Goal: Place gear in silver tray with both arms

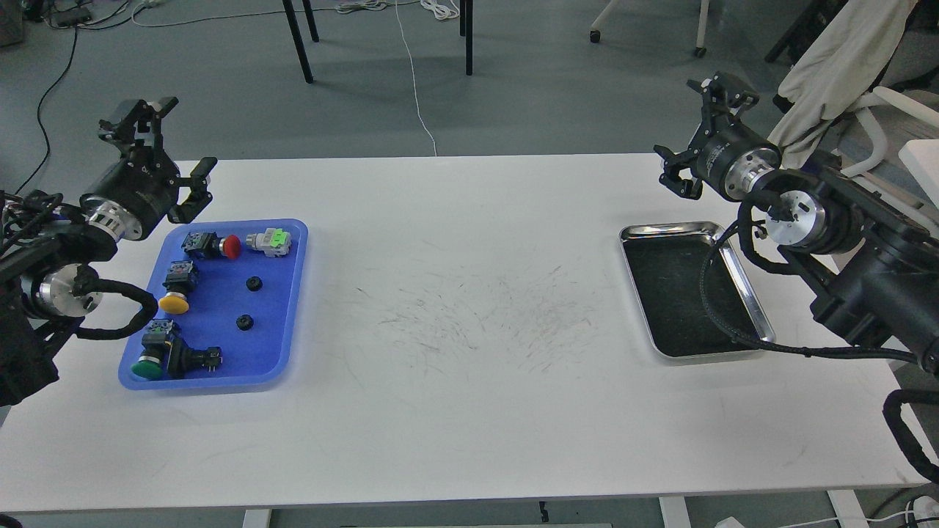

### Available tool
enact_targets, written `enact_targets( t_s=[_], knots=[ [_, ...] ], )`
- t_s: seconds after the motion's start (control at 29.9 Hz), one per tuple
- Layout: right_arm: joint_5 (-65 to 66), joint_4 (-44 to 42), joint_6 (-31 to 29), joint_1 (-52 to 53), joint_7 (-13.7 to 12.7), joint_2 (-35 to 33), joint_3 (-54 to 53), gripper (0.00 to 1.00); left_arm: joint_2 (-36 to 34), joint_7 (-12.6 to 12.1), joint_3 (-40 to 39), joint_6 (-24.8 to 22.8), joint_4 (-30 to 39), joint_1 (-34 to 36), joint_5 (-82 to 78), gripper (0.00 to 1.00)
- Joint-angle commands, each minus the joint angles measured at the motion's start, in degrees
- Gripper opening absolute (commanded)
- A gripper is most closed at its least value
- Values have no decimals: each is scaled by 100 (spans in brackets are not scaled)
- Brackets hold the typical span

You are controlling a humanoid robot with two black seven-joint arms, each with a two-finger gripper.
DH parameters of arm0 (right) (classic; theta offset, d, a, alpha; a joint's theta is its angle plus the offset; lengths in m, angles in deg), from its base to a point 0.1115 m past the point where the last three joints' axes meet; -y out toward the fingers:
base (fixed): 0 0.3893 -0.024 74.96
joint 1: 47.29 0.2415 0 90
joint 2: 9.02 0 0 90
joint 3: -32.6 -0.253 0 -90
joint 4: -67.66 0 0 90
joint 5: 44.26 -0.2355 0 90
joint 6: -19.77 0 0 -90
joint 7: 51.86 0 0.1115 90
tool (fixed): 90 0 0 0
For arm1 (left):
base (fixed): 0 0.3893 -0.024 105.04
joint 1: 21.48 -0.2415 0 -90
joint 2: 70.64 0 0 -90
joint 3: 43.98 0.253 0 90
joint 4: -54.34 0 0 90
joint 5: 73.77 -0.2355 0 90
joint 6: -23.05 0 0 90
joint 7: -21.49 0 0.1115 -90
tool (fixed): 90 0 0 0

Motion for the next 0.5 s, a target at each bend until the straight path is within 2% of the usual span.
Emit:
enact_targets(
  t_s=[0.0,0.27,0.47],
  knots=[
    [3,9,0,-1,0,-1,2,99,-258,-2,124,-7,232,17,-88,99],
    [12,26,-9,-36,0,-1,29,99,-733,-10,283,-165,523,166,-1212,99],
    [12,35,-26,-37,-9,-9,37,99,-1330,-19,388,-183,1250,263,-2398,99]
  ],
)
